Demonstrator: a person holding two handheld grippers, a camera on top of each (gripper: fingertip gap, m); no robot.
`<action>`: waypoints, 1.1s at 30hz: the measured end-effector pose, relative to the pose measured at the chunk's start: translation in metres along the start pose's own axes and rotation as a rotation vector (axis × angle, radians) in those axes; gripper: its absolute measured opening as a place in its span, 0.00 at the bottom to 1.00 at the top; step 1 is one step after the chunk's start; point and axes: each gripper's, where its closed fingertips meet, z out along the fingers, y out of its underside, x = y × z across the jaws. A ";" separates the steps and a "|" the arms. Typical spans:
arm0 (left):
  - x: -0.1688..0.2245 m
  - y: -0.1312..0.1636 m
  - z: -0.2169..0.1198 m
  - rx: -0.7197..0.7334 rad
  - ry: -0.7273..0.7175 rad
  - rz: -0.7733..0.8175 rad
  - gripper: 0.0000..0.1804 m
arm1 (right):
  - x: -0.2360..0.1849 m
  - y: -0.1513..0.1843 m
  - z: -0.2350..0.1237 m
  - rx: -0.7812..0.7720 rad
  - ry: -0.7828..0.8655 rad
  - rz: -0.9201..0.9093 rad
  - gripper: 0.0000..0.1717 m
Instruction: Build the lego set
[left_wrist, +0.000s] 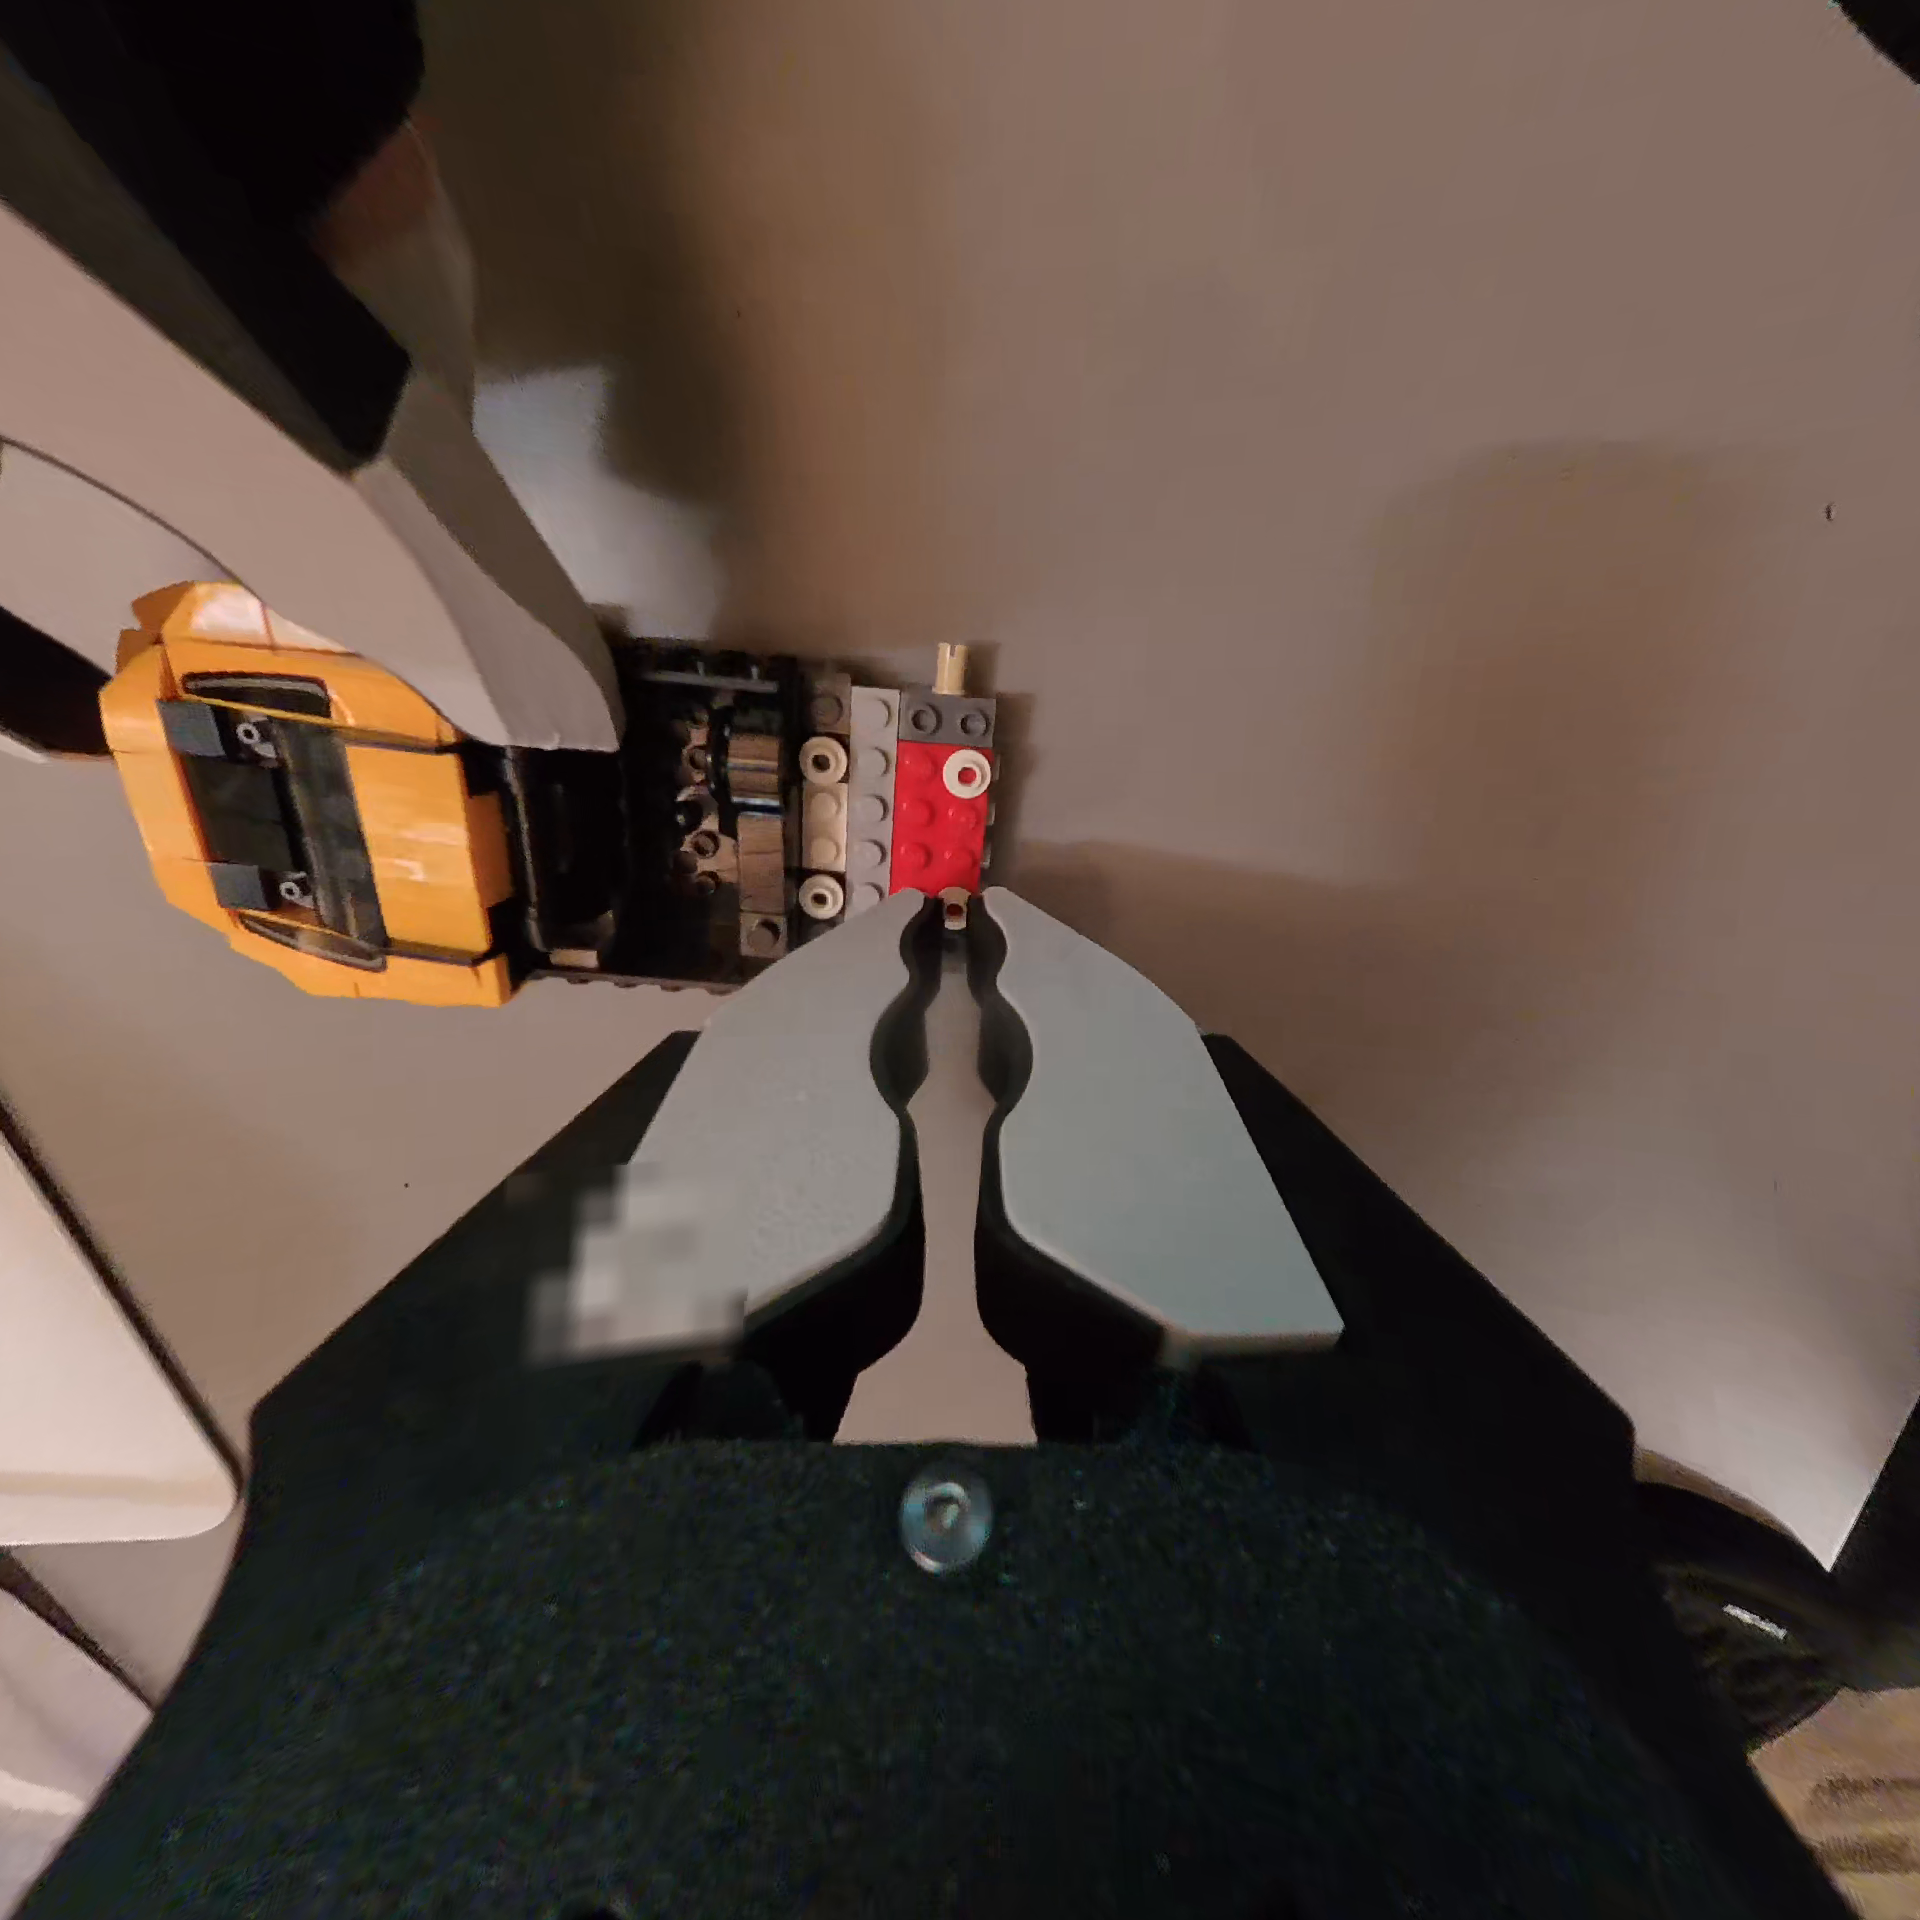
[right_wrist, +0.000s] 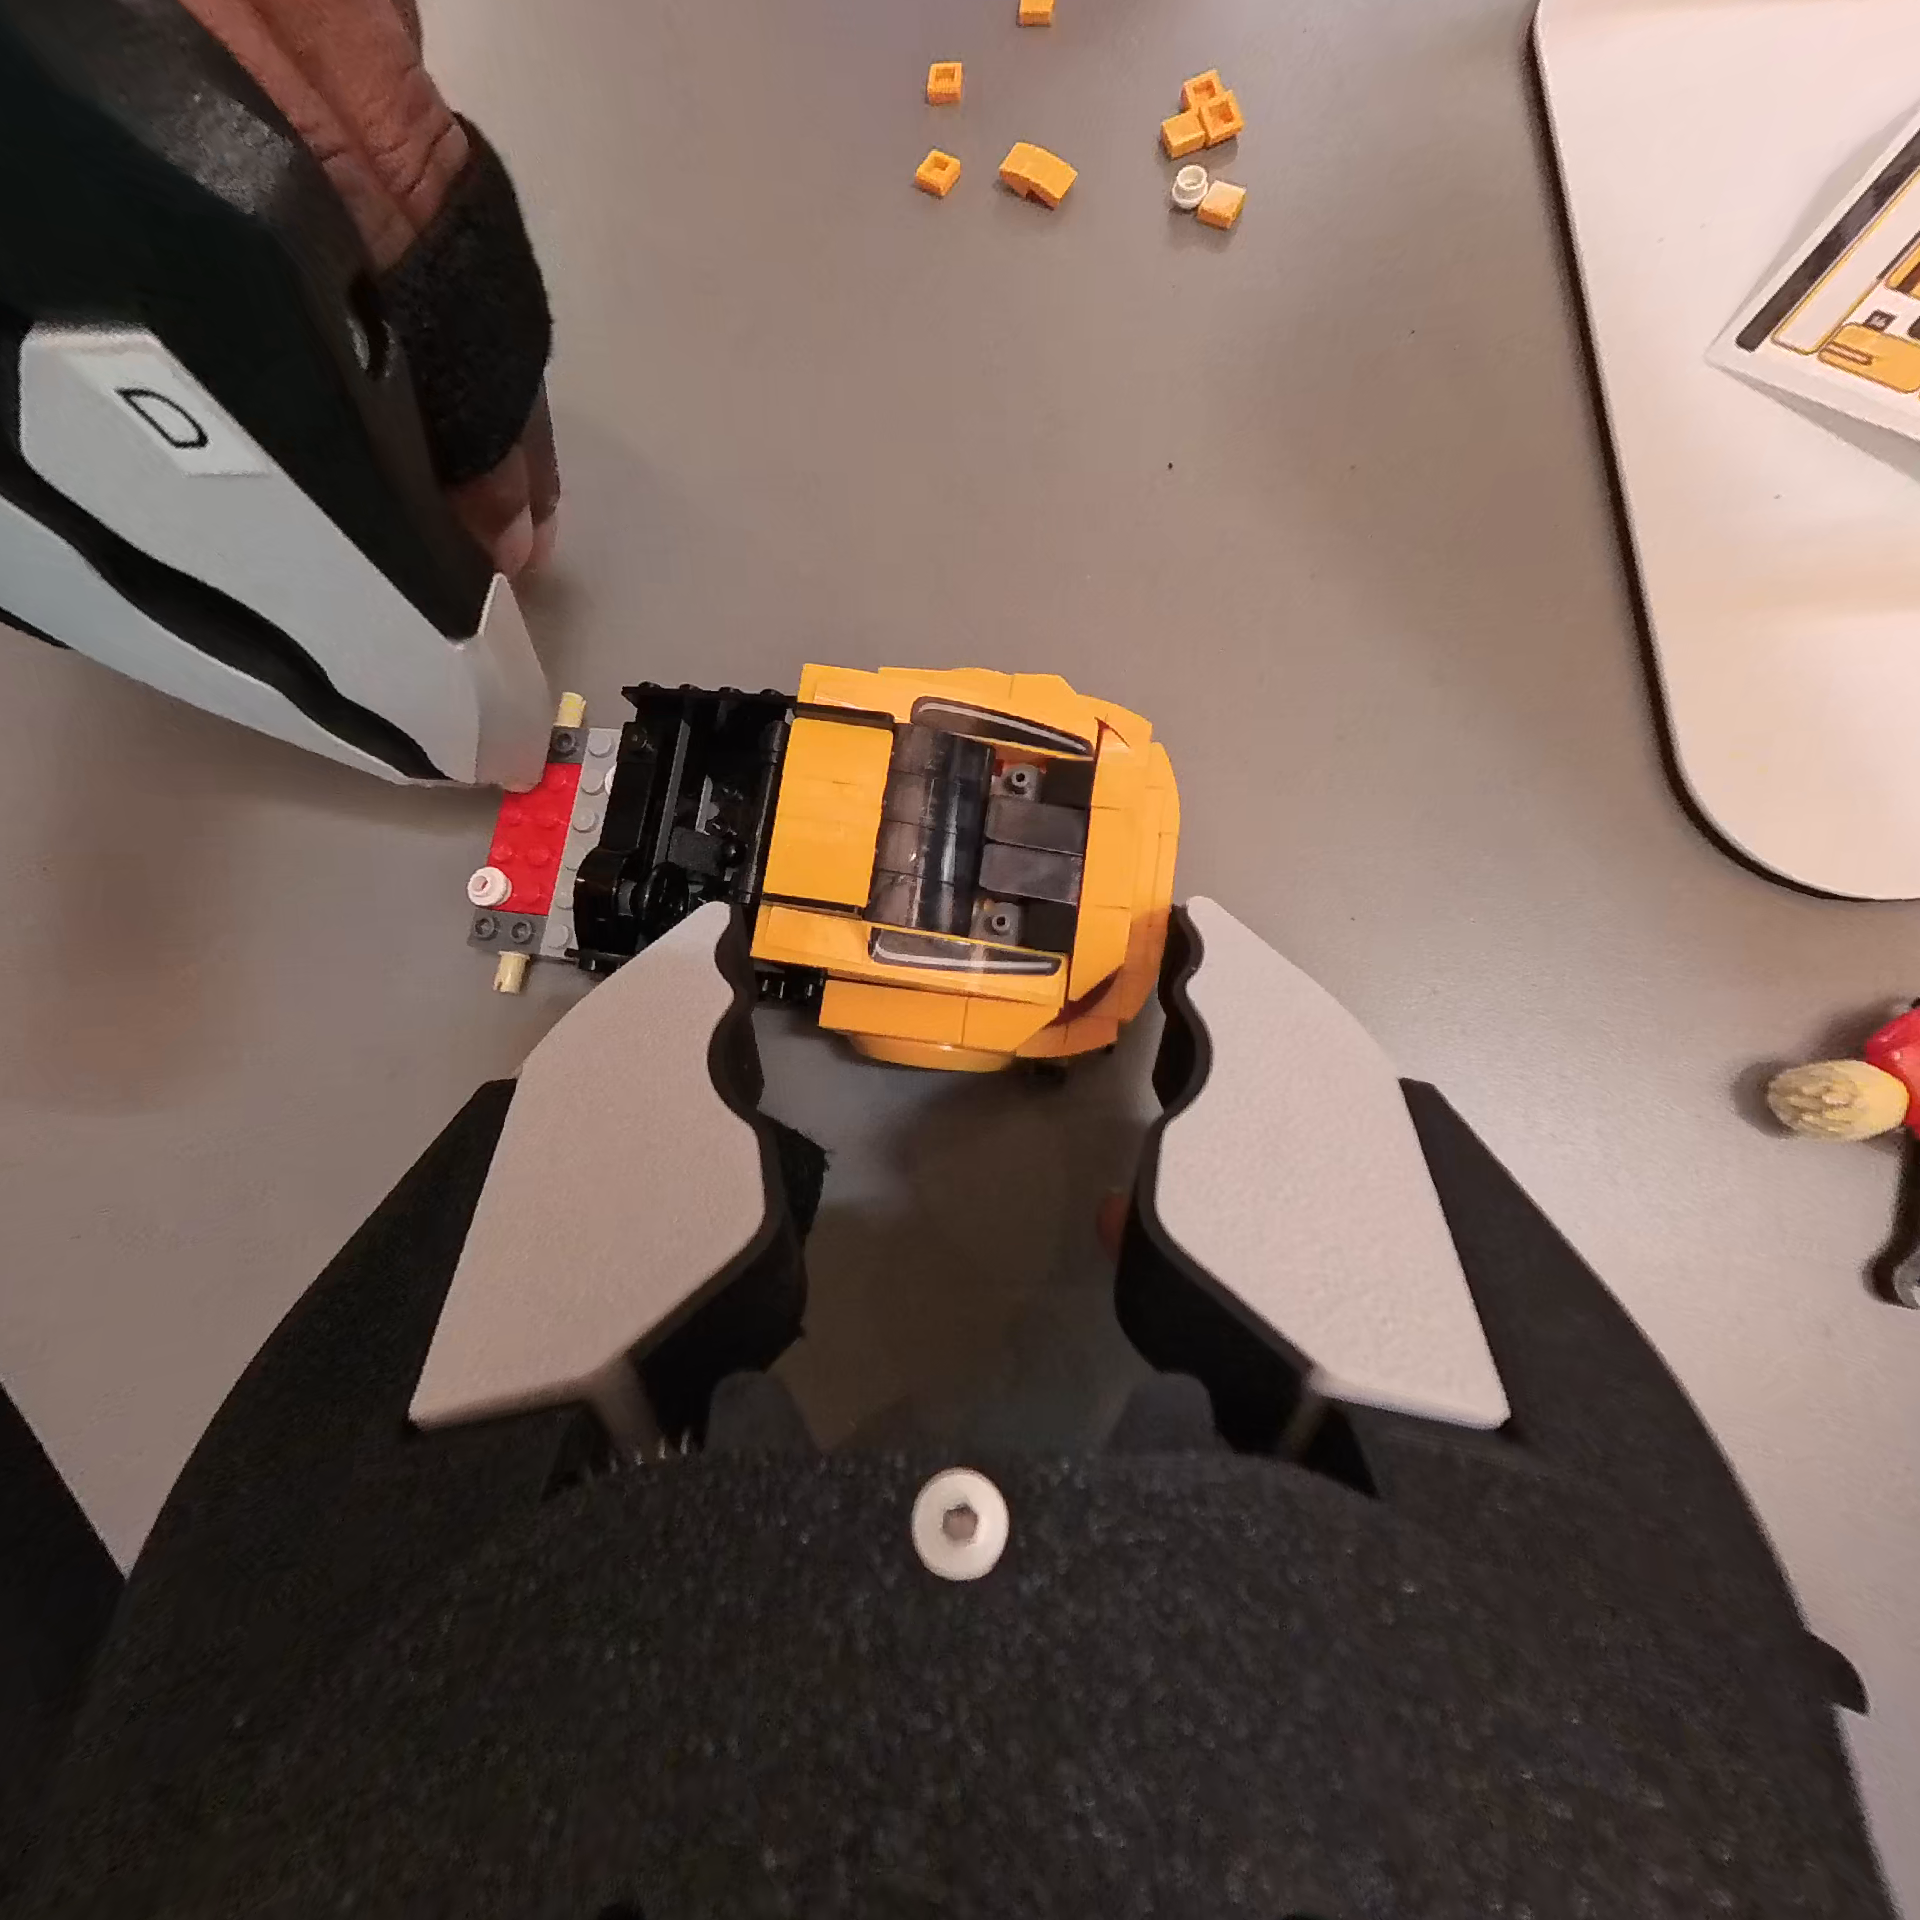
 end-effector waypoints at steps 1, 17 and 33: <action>0.000 0.000 0.000 -0.011 0.001 -0.001 0.02 | 0.000 0.000 0.000 0.001 -0.001 0.000 0.44; 0.001 -0.004 0.002 0.041 -0.004 -0.004 0.03 | 0.001 0.001 0.000 0.006 -0.003 0.013 0.43; 0.000 -0.007 0.000 0.260 -0.068 -0.098 0.04 | 0.001 0.001 0.000 0.013 -0.001 0.019 0.43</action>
